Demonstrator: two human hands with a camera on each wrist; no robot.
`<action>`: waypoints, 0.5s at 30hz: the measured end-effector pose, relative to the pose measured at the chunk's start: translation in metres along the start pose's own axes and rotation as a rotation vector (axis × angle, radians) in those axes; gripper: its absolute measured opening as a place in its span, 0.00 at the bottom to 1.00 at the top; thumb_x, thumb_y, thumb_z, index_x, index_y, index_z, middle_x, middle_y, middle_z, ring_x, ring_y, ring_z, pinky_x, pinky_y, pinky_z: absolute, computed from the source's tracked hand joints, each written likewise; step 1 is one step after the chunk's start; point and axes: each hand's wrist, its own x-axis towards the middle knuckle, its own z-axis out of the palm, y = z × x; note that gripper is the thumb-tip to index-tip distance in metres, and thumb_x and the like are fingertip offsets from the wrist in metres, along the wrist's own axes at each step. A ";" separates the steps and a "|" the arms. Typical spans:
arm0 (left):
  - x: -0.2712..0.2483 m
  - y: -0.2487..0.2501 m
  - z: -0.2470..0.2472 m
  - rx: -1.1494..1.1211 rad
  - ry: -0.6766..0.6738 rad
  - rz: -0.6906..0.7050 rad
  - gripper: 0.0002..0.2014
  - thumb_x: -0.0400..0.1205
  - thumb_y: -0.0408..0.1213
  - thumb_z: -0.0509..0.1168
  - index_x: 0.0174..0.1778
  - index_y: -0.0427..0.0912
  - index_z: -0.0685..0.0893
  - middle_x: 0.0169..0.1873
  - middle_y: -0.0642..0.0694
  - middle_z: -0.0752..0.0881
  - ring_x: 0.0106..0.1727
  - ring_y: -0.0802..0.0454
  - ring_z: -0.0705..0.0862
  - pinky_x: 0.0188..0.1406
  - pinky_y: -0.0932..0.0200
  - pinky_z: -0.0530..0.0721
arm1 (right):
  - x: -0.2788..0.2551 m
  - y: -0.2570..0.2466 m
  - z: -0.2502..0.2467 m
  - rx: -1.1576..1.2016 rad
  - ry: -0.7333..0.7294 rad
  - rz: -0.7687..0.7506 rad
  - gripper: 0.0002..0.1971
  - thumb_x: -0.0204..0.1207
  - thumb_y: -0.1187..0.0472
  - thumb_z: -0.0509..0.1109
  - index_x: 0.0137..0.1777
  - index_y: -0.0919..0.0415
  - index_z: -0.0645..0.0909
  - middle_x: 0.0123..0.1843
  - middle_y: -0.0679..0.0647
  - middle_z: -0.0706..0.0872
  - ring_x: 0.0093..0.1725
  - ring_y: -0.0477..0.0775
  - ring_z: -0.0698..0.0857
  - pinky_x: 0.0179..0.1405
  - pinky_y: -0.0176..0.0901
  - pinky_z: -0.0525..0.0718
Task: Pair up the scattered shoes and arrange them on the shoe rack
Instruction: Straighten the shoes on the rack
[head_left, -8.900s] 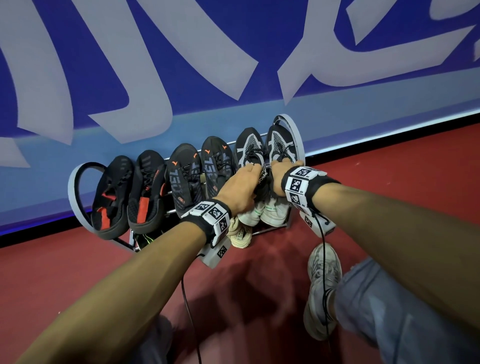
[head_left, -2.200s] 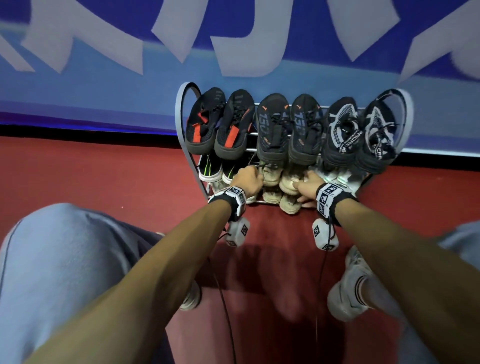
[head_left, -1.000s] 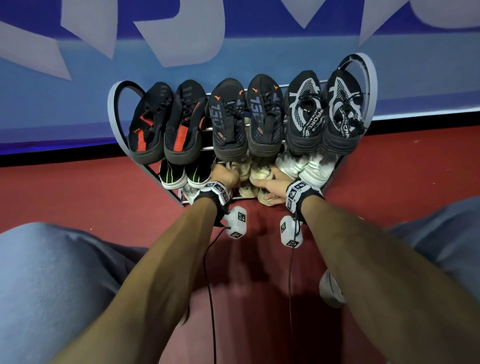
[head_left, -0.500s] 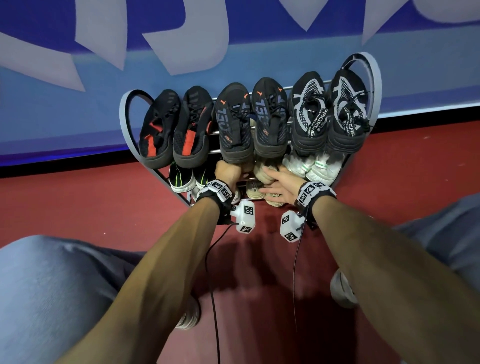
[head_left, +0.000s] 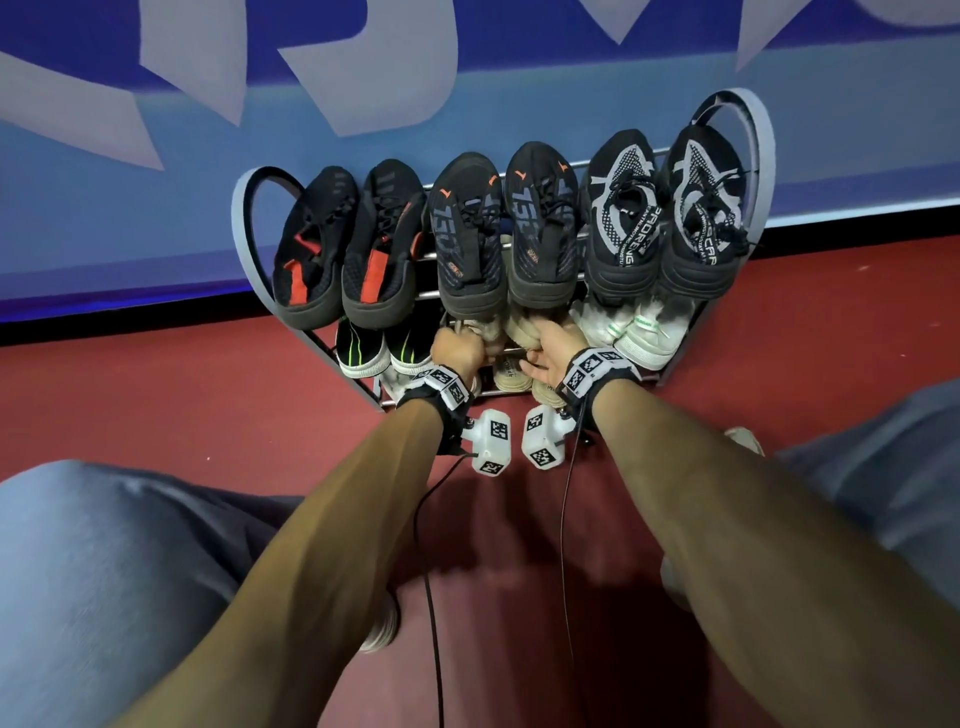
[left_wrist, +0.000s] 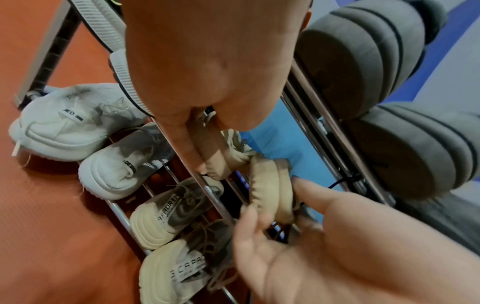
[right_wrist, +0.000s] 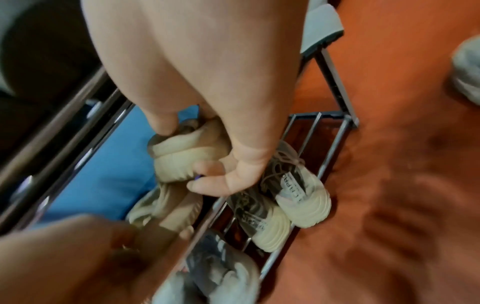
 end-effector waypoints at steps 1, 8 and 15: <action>-0.015 0.007 -0.005 0.080 0.002 0.020 0.23 0.82 0.44 0.59 0.64 0.26 0.79 0.58 0.30 0.89 0.56 0.33 0.90 0.58 0.43 0.89 | 0.003 0.003 0.000 -0.093 0.047 -0.053 0.15 0.79 0.47 0.71 0.56 0.57 0.77 0.50 0.55 0.81 0.43 0.51 0.82 0.37 0.45 0.90; -0.035 0.011 -0.011 0.438 0.099 0.157 0.18 0.88 0.35 0.59 0.65 0.24 0.81 0.65 0.26 0.83 0.66 0.29 0.83 0.61 0.46 0.80 | 0.009 0.015 0.008 -0.541 0.219 -0.217 0.23 0.81 0.43 0.64 0.64 0.62 0.77 0.57 0.63 0.87 0.52 0.68 0.89 0.50 0.62 0.90; -0.041 0.016 -0.010 0.537 0.127 0.224 0.20 0.88 0.36 0.59 0.71 0.25 0.74 0.69 0.26 0.76 0.66 0.30 0.82 0.61 0.46 0.80 | 0.013 0.024 0.012 -0.498 0.275 -0.262 0.19 0.78 0.49 0.64 0.61 0.63 0.78 0.57 0.64 0.85 0.54 0.69 0.88 0.54 0.65 0.88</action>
